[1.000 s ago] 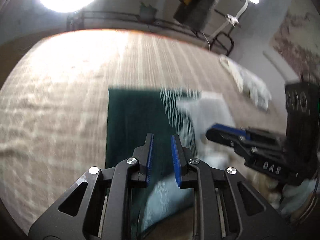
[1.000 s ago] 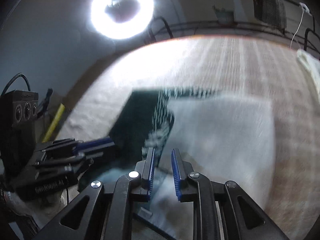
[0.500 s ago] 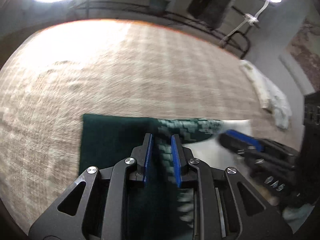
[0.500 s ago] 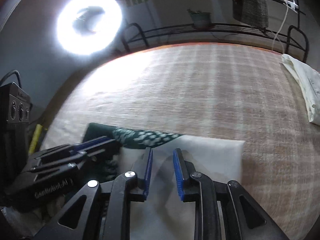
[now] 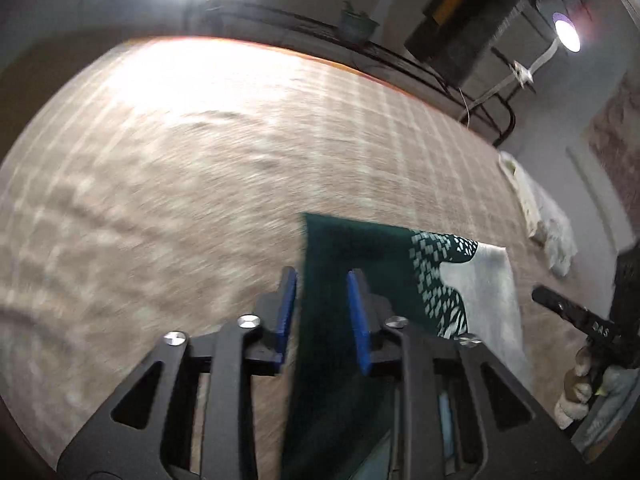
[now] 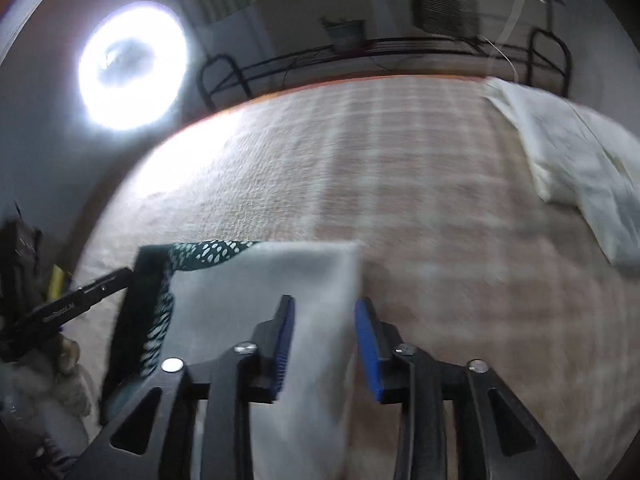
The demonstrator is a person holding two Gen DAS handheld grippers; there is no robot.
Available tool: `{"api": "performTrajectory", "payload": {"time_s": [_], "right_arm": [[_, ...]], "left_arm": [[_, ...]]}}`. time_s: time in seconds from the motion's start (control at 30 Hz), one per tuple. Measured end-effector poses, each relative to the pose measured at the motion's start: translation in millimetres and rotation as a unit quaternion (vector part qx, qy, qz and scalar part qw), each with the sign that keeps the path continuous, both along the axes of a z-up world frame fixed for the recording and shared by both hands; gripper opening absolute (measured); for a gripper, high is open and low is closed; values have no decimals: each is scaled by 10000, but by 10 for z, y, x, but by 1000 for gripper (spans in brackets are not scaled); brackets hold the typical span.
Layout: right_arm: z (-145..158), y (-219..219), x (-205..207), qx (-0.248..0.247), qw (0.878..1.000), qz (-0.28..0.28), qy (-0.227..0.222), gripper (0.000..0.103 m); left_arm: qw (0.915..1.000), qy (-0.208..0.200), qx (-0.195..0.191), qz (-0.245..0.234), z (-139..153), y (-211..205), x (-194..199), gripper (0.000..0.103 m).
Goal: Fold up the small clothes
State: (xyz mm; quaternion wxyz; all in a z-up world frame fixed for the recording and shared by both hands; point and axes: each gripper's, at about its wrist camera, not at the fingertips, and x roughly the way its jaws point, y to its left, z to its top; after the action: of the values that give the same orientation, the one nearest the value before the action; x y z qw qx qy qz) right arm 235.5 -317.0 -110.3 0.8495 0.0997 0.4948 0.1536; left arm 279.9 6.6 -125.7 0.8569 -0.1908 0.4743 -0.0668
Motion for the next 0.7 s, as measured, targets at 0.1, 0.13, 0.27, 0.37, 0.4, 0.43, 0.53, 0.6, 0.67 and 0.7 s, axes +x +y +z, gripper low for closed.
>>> {"api": "performTrajectory", "payload": {"time_s": [0.1, 0.13, 0.27, 0.37, 0.4, 0.43, 0.53, 0.6, 0.67, 0.7], "right_arm": [[34, -368, -219, 802, 9966, -120, 150, 58], [12, -466, -291, 1065, 9940, -144, 212, 58], [-170, -781, -487, 1945, 9791, -258, 545, 55], [-334, -849, -541, 2282, 9698, -261, 820, 52], [-382, -832, -552, 2333, 9680, -193, 902, 51], [-420, -801, -565, 2323, 9680, -131, 940, 50], [-465, -735, -594, 2278, 9694, 19, 917, 49], [-503, -729, -574, 2442, 9649, 29, 961, 45], [-565, -716, -529, 2609, 9601, 25, 1004, 40], [-588, -717, -498, 2676, 9582, 26, 1011, 38]], "left_arm": [[9964, 269, -750, 277, -90, 404, -199, 36], [9940, 369, -968, 350, -136, 505, -242, 36], [9802, 761, -1764, 489, -327, 752, -318, 36], [9749, 914, -2009, 296, -382, 708, -313, 36], [9750, 929, -2010, 202, -380, 668, -294, 35], [9757, 943, -1974, 125, -382, 629, -275, 35], [9767, 968, -1912, 61, -406, 553, -240, 35], [9757, 965, -1964, 37, -404, 506, -195, 35], [9729, 978, -2095, -21, -418, 475, -146, 35], [9715, 990, -2154, -59, -431, 453, -118, 35]]}}
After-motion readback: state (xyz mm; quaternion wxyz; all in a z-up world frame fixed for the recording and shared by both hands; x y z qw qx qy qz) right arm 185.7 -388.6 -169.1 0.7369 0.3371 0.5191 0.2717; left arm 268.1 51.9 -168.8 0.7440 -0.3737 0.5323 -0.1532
